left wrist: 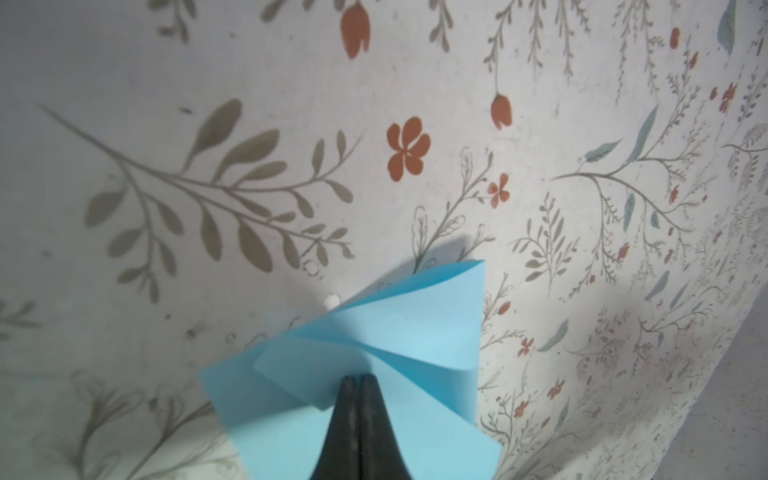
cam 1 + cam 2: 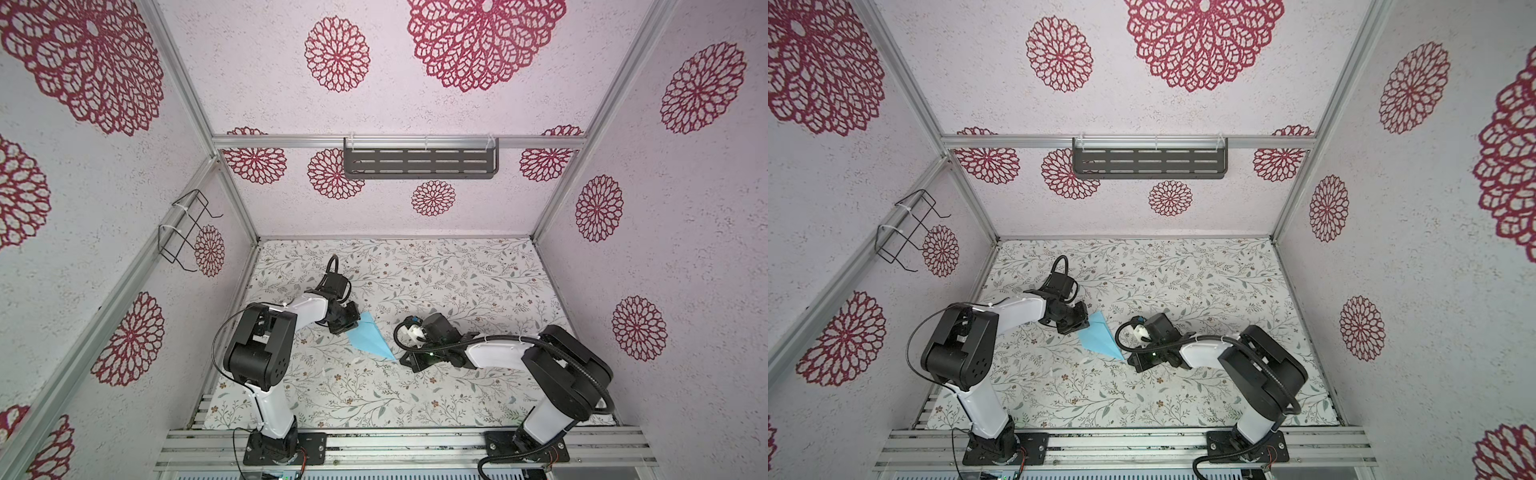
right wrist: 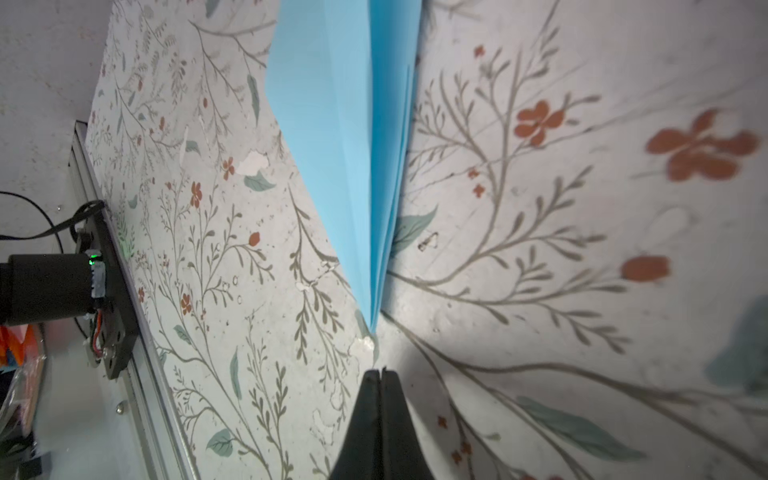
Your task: Fold a paper plane with a square sheet of paper (pick it up from the middle)
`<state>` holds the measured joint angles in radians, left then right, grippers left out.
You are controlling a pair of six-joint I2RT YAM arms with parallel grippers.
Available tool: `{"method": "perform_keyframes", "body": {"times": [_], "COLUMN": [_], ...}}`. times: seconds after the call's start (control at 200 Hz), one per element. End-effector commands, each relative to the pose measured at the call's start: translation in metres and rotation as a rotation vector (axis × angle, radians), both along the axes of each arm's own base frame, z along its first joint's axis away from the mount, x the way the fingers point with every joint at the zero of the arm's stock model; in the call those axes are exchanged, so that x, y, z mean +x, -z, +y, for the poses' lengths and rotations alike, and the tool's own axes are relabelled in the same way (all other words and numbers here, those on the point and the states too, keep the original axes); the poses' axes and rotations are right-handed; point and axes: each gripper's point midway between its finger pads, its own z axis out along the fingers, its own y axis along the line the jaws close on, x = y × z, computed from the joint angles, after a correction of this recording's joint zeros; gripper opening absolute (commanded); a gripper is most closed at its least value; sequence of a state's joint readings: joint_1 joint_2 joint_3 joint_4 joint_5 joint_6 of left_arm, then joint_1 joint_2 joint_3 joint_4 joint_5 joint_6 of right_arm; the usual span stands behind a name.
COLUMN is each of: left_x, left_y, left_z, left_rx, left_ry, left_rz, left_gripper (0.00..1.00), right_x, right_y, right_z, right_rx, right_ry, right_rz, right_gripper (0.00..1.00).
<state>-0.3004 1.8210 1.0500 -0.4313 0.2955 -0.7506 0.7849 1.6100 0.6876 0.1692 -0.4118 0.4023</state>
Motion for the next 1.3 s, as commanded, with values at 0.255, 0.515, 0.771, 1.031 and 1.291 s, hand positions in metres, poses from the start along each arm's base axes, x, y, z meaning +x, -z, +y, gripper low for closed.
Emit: {"method": "perform_keyframes", "body": {"times": [0.255,0.515,0.771,1.031,1.291], "left_x": [-0.002,-0.018,-0.022,-0.024,-0.024], "left_y": [-0.079,-0.065,-0.037,-0.024,-0.017], "left_z": [-0.006,-0.019,-0.035,-0.048,-0.057], "left_rx": [-0.149,-0.278,-0.337,-0.380,-0.416], "left_ry": [-0.077,-0.068,-0.054,-0.031,-0.018], "left_rz": [-0.189,-0.235,-0.176,-0.152,-0.142], "left_gripper": [0.34,0.50,0.49,0.44,0.42], "right_x": [0.065,0.073,0.085,0.092,0.090], "right_y": [-0.059,-0.052,-0.029,-0.010,-0.007], "right_z": [0.016,0.036,0.044,0.045,0.047], "right_rx": [0.126,0.141,0.073,0.009,0.008], "right_ry": [0.173,0.129,0.131,0.141,0.134], "right_rz": [-0.223,-0.195,-0.147,-0.115,-0.100], "right_gripper": [0.39,0.43,0.34,0.27,0.25]}}
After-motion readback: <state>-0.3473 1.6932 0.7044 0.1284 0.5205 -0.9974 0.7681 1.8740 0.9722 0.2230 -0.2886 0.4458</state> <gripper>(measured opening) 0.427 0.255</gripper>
